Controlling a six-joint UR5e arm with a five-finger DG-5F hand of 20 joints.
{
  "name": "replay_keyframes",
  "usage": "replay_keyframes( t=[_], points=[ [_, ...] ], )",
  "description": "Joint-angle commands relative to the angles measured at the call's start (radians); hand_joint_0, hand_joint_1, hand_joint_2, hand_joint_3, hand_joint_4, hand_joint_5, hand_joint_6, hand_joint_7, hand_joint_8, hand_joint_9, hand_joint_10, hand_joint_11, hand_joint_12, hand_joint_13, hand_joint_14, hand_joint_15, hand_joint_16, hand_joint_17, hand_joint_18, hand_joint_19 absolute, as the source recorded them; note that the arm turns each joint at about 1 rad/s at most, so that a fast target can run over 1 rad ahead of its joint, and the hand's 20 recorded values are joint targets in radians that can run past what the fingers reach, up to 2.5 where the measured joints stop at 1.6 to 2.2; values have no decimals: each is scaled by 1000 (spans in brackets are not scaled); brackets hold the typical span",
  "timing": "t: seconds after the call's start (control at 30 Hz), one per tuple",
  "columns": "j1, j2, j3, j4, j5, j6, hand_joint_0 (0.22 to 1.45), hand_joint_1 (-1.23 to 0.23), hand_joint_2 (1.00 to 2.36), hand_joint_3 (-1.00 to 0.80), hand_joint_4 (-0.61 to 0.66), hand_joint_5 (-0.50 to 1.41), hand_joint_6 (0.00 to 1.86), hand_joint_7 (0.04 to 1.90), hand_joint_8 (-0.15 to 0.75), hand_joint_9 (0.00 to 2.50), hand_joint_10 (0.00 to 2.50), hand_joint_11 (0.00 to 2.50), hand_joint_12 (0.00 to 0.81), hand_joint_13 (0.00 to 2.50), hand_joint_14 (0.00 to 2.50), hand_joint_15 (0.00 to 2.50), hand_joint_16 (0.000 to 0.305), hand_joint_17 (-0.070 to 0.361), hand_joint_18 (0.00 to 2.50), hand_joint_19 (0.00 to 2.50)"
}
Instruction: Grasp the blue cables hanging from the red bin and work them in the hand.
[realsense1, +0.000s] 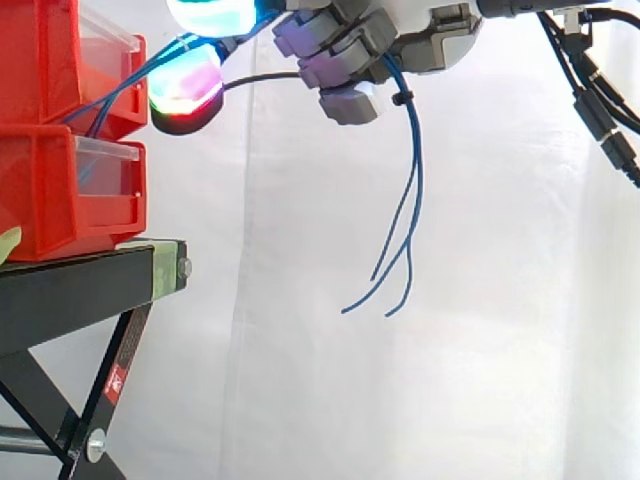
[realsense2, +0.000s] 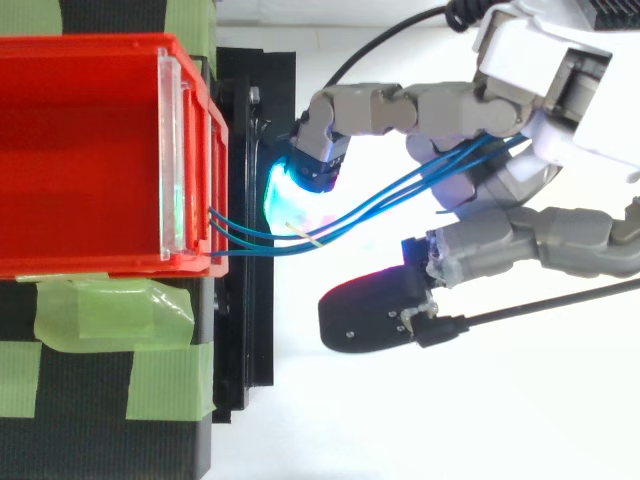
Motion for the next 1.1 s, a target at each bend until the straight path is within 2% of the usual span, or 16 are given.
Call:
replay_keyframes(
  t=[0.0, 0.13, 0.3, 0.53, 0.57, 0.63, 0.73, 0.83, 0.9, 0.93, 1.07],
  points=[
    [0, 1, 0, 1, 0, 0, 840, -628, 1010, -778, 382, 413, 15, 1201, 277, 1053, 2500, 2500, 411, 1278, 2500, 1824, 41, 93, 1341, 1126],
    [0, 0, 0, 1, 0, 0, 870, -648, 1006, -862, 363, 463, 13, 1222, 277, 1053, 2500, 2500, 411, 1278, 2500, 1824, 41, 93, 1341, 1126],
    [0, 0, 0, 7, 0, 0, 939, -658, 1018, -577, 389, 477, 14, 1217, 277, 1053, 2500, 2500, 411, 1278, 2500, 1824, 41, 93, 1341, 1126],
    [0, 0, 0, 13, -1, 0, 1040, -641, 1027, -82, 395, 416, 16, 1126, 277, 1053, 2500, 2500, 411, 1278, 2500, 1824, 41, 93, 1341, 1126],
    [0, 0, 0, 13, 0, 0, 1038, -641, 1028, -65, 389, 415, 16, 1130, 277, 1053, 2500, 2500, 411, 1278, 2500, 1824, 41, 93, 1341, 1126],
    [0, 0, 0, 13, 0, 0, 1080, -635, 1025, 130, 385, 413, 16, 1124, 277, 1053, 2500, 2500, 411, 1278, 2500, 1824, 41, 93, 1341, 1126],
    [0, 1, 0, 13, 0, 0, 1120, -628, 1015, 289, 379, 416, 16, 1120, 277, 1053, 2500, 2500, 411, 1278, 2500, 1824, 41, 93, 1341, 1126],
    [0, 1, -1, 13, 0, 0, 1211, -639, 1000, 530, 360, 429, 16, 1122, 277, 1053, 2500, 2500, 411, 1278, 2500, 1824, 41, 93, 1341, 1126],
    [0, 0, -1, 13, 0, 0, 1179, -620, 1226, 551, 350, 429, 16, 1134, 277, 1053, 2500, 2500, 411, 1278, 2500, 1824, 41, 93, 1341, 1126],
    [0, 0, 0, 13, 0, 0, 1176, -612, 1290, 558, 345, 427, 17, 1132, 277, 1053, 2500, 2500, 411, 1278, 2500, 1824, 41, 93, 1341, 1126],
    [0, 1, -1, 13, 0, 2, 1186, -618, 1311, 569, 314, 400, 15, 1119, 277, 1053, 2500, 2500, 411, 1278, 2500, 1824, 41, 93, 1341, 1126]
  ],
)
